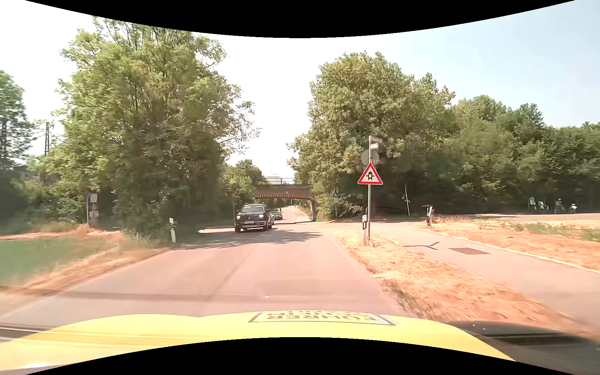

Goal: Follow the waypoints while adhering to traffic rules and regulations

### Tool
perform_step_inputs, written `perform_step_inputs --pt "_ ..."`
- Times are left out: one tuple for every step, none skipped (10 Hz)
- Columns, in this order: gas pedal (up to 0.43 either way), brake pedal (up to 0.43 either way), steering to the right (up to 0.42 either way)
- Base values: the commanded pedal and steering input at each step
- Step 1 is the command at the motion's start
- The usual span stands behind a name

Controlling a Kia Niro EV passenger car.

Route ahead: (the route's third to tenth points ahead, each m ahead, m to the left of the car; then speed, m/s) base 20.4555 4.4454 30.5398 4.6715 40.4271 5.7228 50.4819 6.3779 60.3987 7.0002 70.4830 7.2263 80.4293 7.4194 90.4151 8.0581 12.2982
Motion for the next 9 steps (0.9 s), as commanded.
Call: perform_step_inputs --pt "0.028 0.000 -0.016" --pt "0.039 0.000 -0.016" --pt "0.047 0.000 -0.016" --pt "0.059 0.000 -0.019" --pt "0.059 0.000 -0.019" --pt "0.059 0.000 -0.019" --pt "0.059 0.000 -0.019" --pt "0.059 0.000 -0.019" --pt "0.047 0.000 -0.020"
